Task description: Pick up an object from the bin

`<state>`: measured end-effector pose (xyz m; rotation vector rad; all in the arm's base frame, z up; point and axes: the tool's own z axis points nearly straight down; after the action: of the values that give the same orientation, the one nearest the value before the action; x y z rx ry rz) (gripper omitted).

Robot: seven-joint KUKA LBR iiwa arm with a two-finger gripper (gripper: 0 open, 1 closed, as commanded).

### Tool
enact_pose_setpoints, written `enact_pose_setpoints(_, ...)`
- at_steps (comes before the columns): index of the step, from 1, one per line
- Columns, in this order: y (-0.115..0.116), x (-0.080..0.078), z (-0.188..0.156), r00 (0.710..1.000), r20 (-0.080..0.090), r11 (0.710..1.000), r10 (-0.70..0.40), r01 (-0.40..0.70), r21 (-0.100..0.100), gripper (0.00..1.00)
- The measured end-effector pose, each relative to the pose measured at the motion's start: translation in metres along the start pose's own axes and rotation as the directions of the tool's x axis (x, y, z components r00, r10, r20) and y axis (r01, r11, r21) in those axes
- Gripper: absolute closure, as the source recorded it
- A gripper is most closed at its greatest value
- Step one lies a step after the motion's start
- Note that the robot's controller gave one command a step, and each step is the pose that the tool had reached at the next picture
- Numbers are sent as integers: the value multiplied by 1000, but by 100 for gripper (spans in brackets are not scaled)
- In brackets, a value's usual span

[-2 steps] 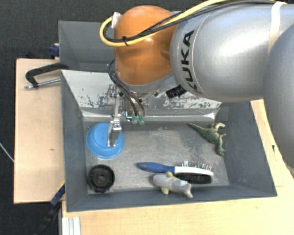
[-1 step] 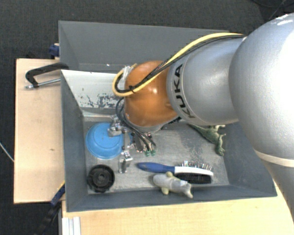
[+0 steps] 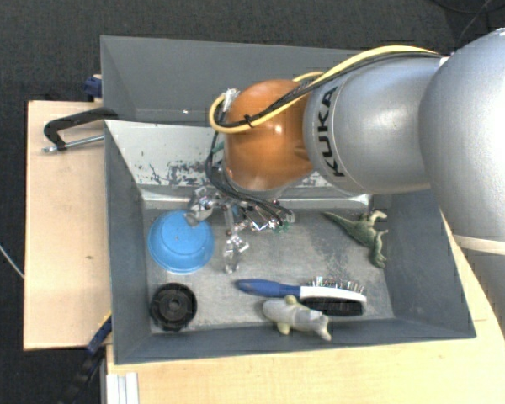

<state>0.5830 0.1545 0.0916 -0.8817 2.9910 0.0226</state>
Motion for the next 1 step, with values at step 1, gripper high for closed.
enact_pose_setpoints(1,-76,89,-17,998,-10,998,-59,59,12,0)
